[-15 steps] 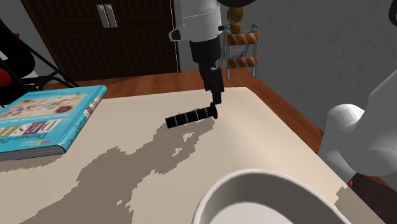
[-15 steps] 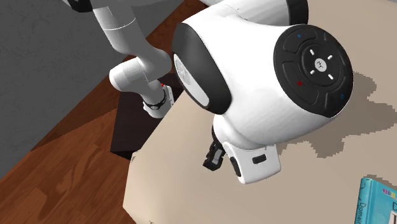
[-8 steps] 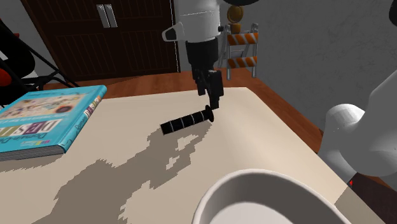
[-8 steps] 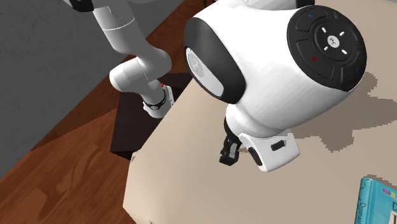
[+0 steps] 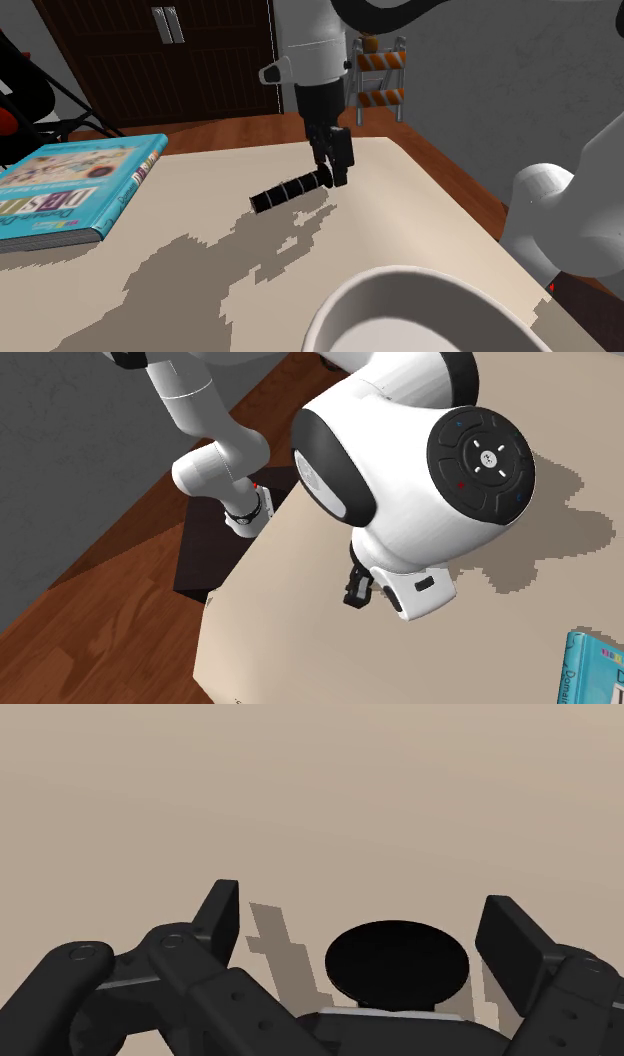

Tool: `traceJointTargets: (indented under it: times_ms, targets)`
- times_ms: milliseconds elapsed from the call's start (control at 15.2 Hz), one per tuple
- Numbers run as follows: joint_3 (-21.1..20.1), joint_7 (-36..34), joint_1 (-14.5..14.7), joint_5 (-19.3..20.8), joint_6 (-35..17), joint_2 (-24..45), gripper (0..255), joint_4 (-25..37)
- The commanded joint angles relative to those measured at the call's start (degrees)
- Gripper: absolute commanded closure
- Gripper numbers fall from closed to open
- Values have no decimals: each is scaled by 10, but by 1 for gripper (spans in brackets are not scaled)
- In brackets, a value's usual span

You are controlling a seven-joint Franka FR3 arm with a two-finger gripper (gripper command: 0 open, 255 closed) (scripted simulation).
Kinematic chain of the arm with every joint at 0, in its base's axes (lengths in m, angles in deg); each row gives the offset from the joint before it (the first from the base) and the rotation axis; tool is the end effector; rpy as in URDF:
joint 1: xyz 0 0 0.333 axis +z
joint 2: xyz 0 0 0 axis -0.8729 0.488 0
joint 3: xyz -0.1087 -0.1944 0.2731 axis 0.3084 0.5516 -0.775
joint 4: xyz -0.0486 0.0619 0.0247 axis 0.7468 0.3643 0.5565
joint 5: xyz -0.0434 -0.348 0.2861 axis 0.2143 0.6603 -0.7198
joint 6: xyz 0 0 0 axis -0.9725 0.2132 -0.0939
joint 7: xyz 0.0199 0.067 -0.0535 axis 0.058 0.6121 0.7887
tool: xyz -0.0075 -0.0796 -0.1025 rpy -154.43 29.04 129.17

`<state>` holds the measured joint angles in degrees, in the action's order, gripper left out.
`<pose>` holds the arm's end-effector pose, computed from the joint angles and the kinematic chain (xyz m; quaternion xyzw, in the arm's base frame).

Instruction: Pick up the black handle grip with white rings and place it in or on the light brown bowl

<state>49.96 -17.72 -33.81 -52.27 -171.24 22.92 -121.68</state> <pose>0.3788 0.3364 0.5828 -0.8339 -0.5477 0.0628 0.0254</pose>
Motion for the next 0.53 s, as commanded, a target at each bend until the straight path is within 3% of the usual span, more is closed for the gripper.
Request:
traceJointTargets:
  times_ms: [0,66,132,462]
  targets:
    - [-2,-1,-3,19,-6,4,0,0]
    - [-2,-1,-3,19,-6,4,0,0]
    - [-3,-1,-3,19,-6,5,255,1]
    - [-3,-1,-2,19,-5,5,255,1]
